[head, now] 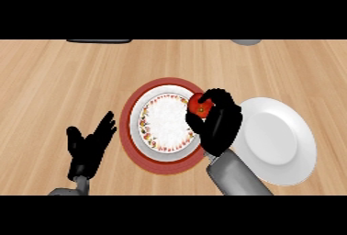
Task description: Pick the tomato from the plate and place it in the plate
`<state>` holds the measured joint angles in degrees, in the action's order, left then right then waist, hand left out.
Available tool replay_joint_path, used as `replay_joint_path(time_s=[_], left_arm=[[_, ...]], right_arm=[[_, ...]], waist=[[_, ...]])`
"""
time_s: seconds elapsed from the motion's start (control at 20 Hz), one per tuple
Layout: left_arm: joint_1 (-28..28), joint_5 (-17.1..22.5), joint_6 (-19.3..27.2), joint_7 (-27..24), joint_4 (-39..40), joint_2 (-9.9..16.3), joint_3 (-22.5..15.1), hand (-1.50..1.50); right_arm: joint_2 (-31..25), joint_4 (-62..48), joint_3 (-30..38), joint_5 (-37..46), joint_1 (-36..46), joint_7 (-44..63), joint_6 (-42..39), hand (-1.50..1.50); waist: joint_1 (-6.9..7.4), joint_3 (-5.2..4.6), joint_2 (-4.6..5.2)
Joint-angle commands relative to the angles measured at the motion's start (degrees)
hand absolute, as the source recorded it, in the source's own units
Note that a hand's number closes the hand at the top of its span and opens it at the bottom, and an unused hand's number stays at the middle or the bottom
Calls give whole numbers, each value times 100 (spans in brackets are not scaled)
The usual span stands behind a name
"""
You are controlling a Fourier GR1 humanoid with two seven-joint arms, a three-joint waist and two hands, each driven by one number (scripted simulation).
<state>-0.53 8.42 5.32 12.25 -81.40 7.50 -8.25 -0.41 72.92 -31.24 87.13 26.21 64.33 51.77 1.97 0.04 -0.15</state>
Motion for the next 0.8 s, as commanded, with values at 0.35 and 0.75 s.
replay_joint_path(time_s=[0.35,0.75], left_arm=[[-34,21,-101,83,0,8,-15,0],[-123,-43,-100,-63,146,-77,2,0]], right_arm=[[38,-1029,272,-661,341,1556,-468,-150],[40,-2632,153,-3048,1185,-203,1191,-150]], waist=[[115,0,74],[138,9,121]])
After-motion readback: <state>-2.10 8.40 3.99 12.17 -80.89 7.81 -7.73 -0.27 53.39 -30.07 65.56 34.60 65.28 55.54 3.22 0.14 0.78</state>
